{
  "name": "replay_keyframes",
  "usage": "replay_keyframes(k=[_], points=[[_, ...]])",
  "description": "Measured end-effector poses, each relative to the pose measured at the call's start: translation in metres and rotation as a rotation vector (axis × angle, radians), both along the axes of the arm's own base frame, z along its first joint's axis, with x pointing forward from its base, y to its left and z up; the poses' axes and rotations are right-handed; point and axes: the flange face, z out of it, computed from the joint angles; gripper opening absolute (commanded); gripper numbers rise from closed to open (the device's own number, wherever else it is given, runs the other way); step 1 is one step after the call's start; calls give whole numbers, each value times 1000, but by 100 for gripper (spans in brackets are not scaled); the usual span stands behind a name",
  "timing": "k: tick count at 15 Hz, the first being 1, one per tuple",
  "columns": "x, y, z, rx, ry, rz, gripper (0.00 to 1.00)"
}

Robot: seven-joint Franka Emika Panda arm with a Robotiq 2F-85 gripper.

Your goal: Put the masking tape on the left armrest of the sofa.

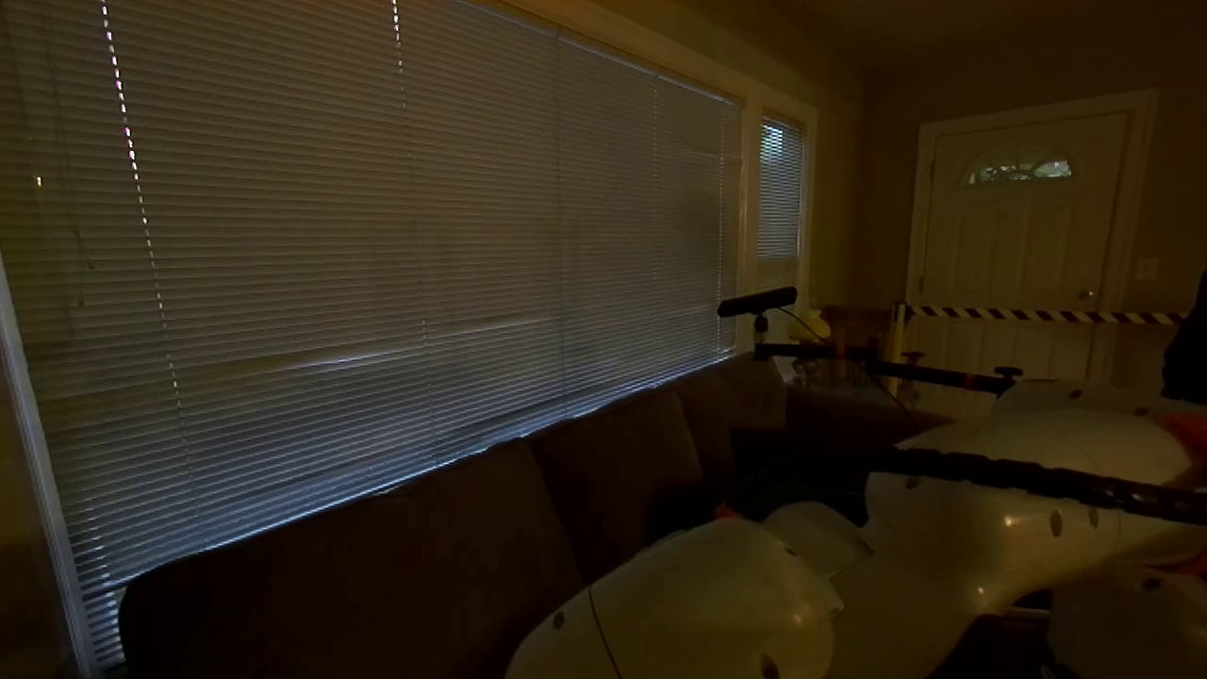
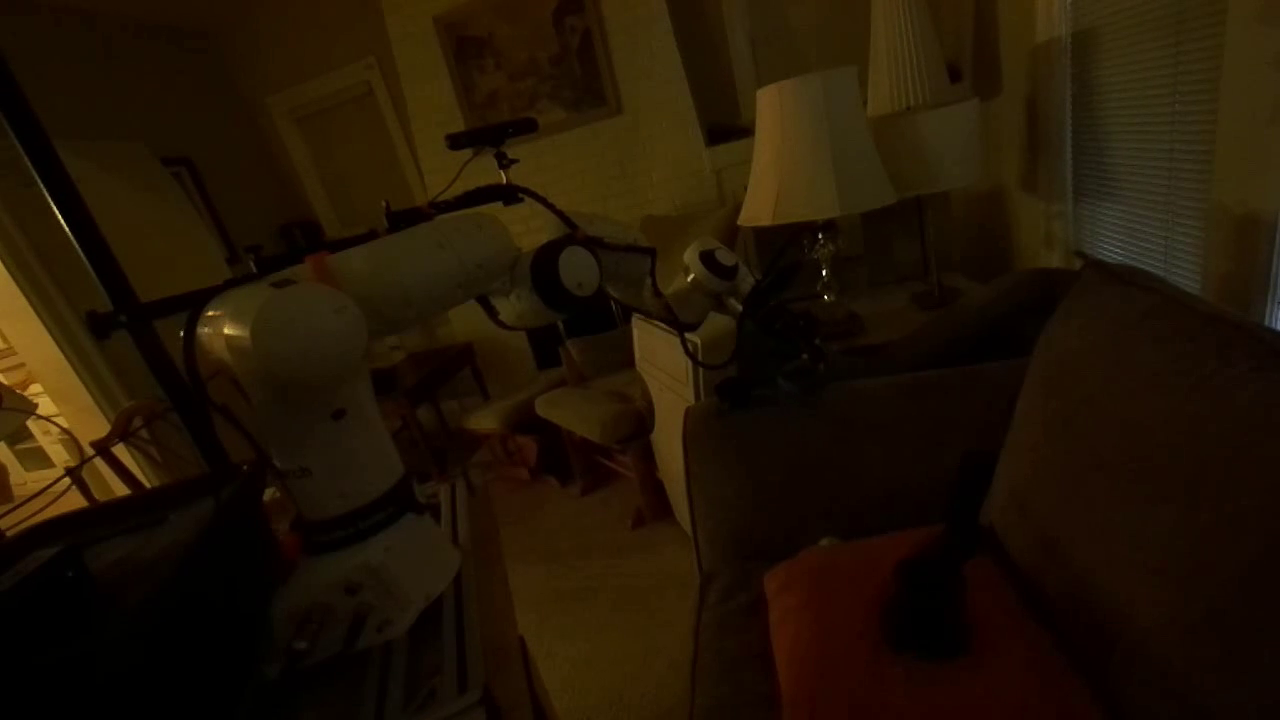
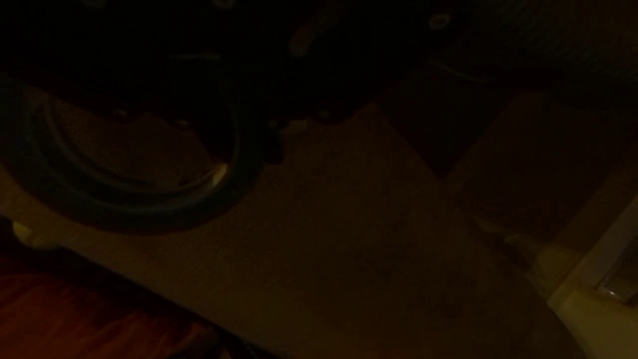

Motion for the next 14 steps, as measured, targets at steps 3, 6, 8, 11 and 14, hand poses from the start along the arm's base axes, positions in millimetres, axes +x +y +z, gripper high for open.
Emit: replay_keyframes(k=[3,6,8,11,14], points=[[-1,3,-6,7,9,51,5],[-3,4,-11,7,30,82,5],[-5,4,-16,1,48,99,5],[-7,4,-22,-9,73,117,5],[-10,3,-28,-19,94,131,5]])
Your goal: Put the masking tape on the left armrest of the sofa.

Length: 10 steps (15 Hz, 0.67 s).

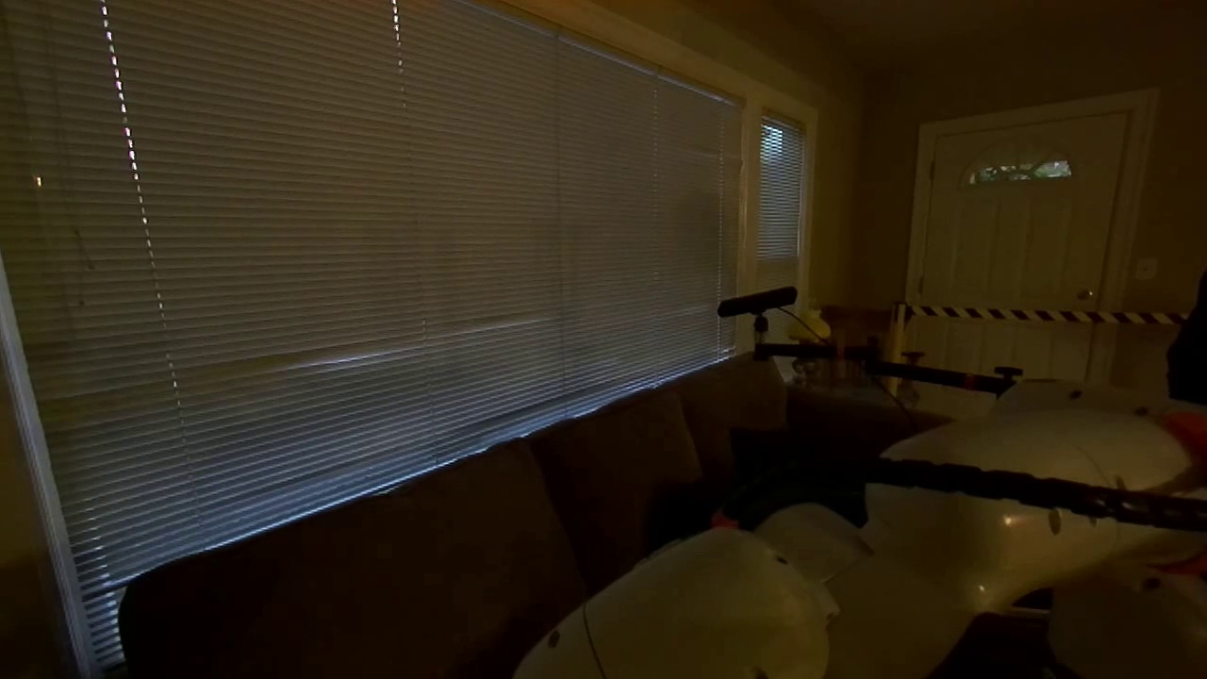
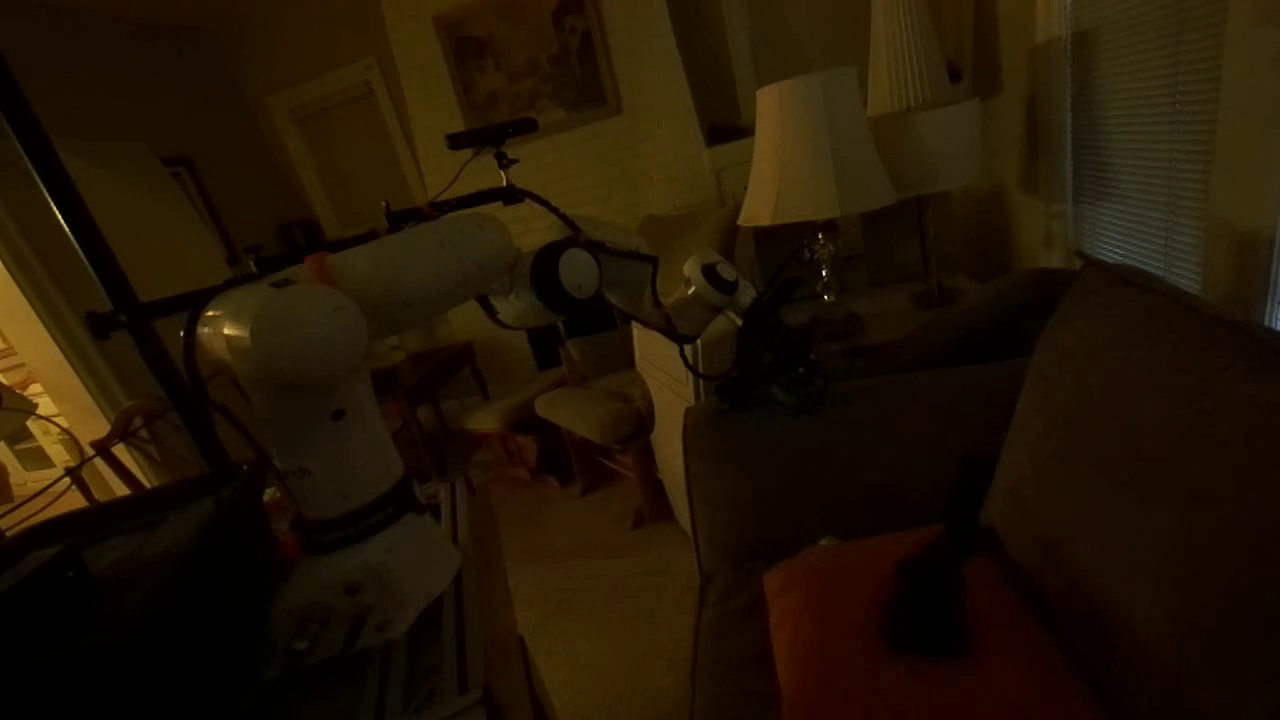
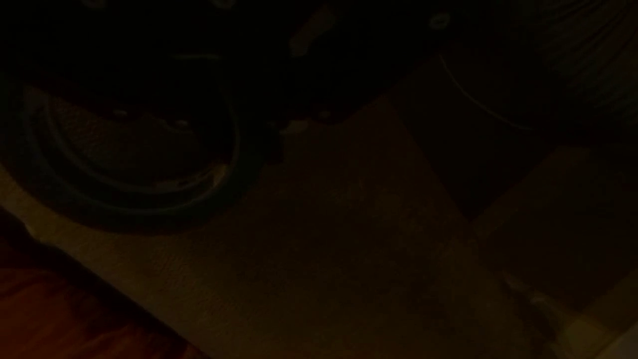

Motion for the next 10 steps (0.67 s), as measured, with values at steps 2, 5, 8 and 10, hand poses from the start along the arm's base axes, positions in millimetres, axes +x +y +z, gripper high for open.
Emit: replay_keyframes(k=[2,5,8,10], points=[[-1,-1,-4,-5,10,3,39],[-2,-3,-6,-10,21,10,55],[-2,-4,-6,-13,24,13,80],[-1,-4,-6,-13,24,15,94]])
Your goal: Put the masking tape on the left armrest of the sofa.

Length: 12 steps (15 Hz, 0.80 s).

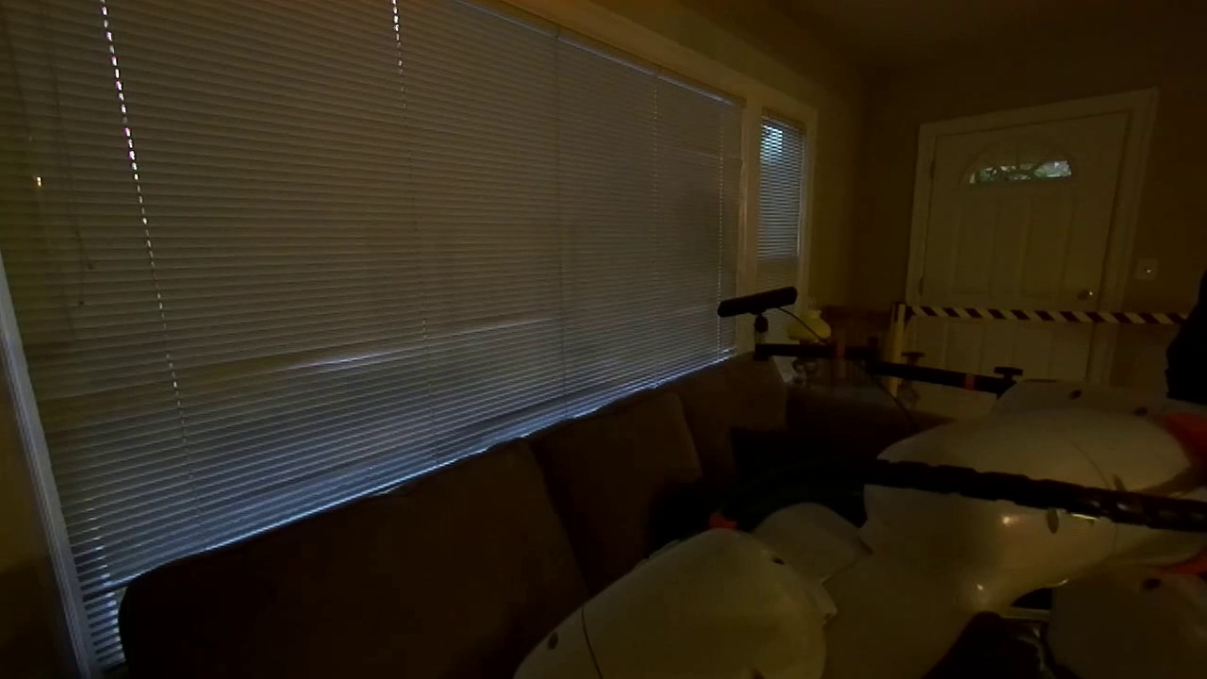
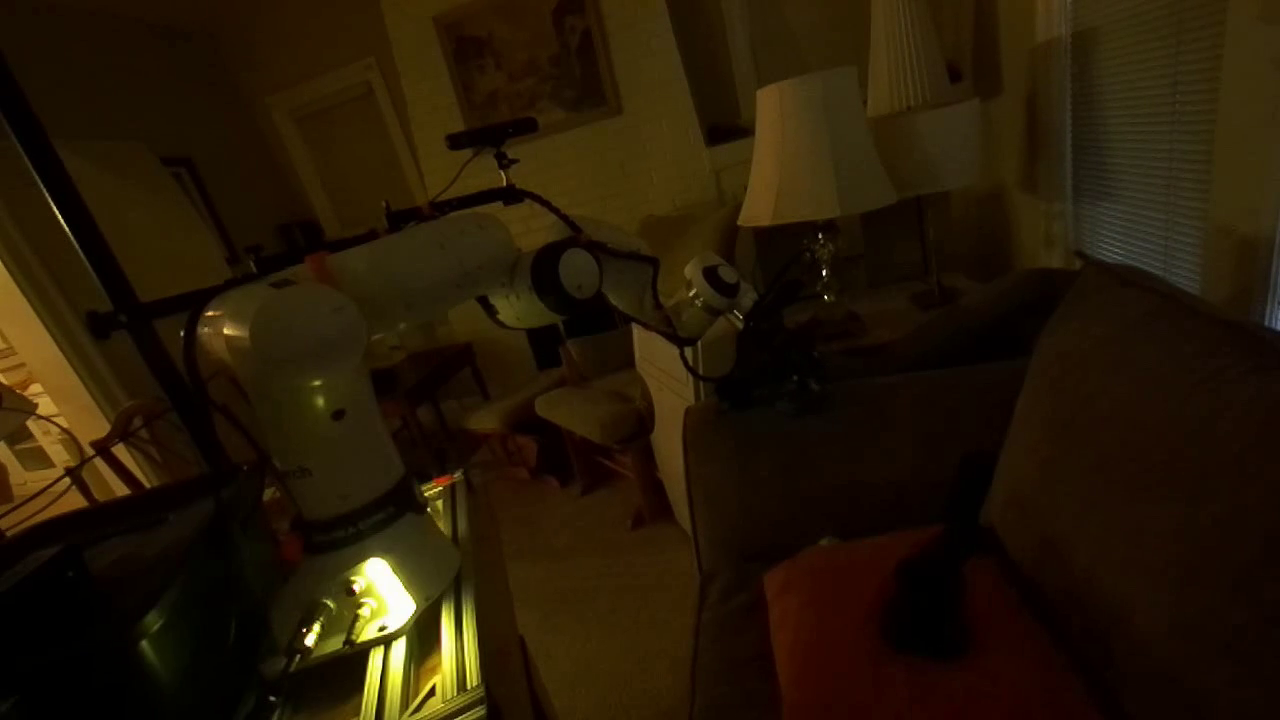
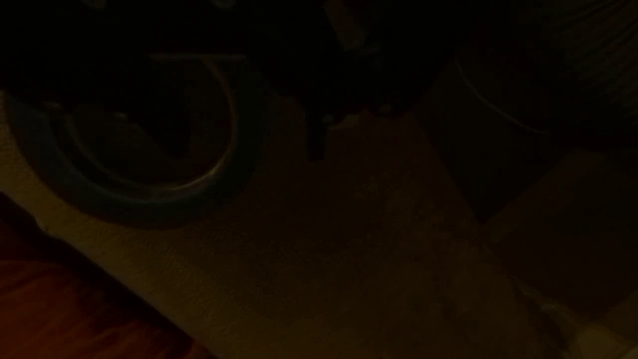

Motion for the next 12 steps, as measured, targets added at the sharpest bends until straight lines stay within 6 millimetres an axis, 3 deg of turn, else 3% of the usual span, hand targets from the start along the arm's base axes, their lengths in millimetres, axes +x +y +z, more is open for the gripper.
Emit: replay_keyframes(k=[1,5,9,12], points=[[0,0,0,0,0,0,99],[3,8,19,35,-7,-22,100],[12,18,74,125,-8,-139,100],[23,7,124,204,-30,-270,100]])
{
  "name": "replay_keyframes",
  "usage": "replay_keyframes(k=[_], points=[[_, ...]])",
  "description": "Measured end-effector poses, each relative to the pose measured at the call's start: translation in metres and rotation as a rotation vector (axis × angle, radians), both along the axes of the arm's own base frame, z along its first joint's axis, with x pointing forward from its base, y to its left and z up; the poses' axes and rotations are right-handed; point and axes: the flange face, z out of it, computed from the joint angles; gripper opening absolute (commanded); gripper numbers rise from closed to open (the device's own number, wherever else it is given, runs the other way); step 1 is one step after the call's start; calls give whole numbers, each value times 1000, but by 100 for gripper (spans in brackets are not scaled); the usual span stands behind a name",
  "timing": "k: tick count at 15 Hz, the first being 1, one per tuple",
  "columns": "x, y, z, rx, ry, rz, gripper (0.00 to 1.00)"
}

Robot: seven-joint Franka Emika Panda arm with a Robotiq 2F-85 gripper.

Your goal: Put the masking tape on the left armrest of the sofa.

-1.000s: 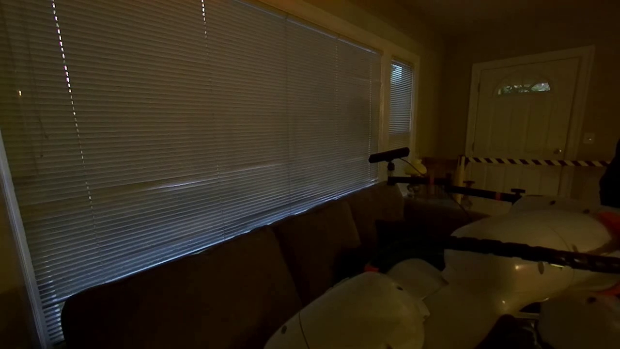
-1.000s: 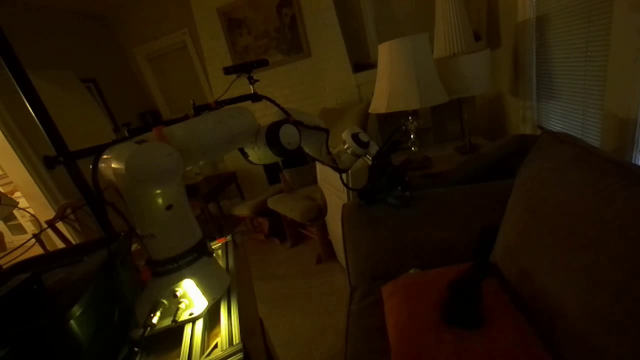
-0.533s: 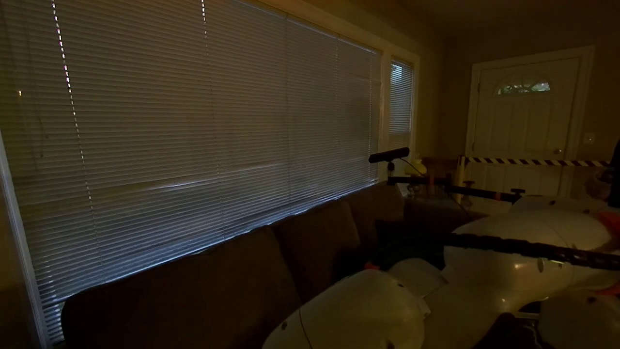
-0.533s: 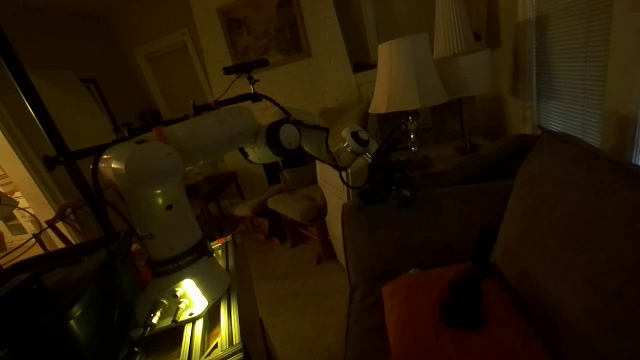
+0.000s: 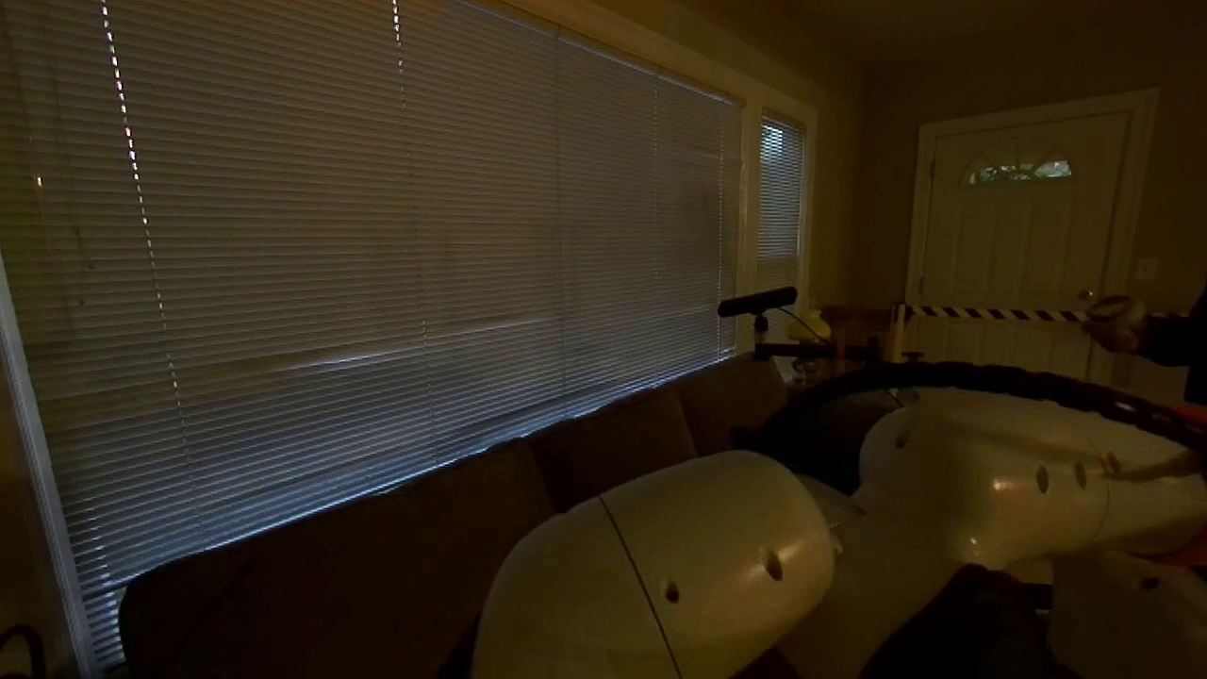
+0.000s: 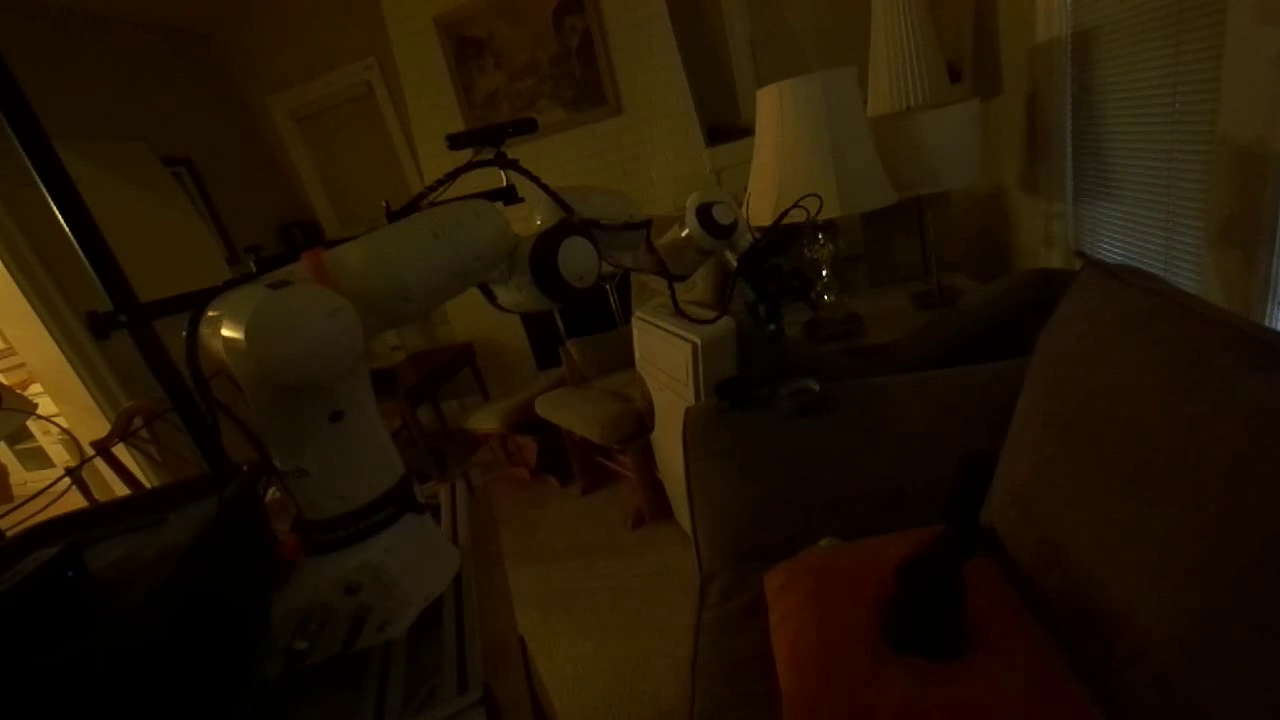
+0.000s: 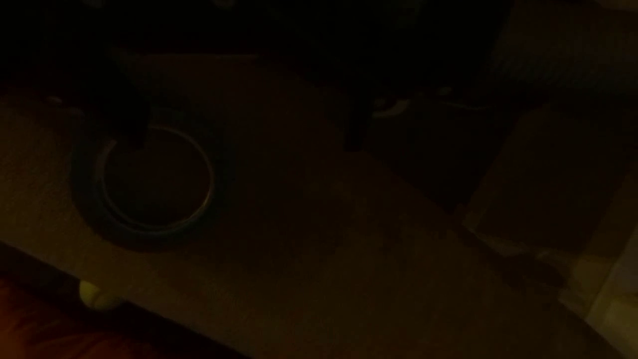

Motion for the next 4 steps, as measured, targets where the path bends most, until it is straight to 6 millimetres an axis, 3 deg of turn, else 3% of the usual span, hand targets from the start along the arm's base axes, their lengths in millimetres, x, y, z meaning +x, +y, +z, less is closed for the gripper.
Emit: replay_keyframes(k=[2,4], points=[[6,-10,15,29,-13,-40,100],[8,-14,13,36,-11,-51,100]])
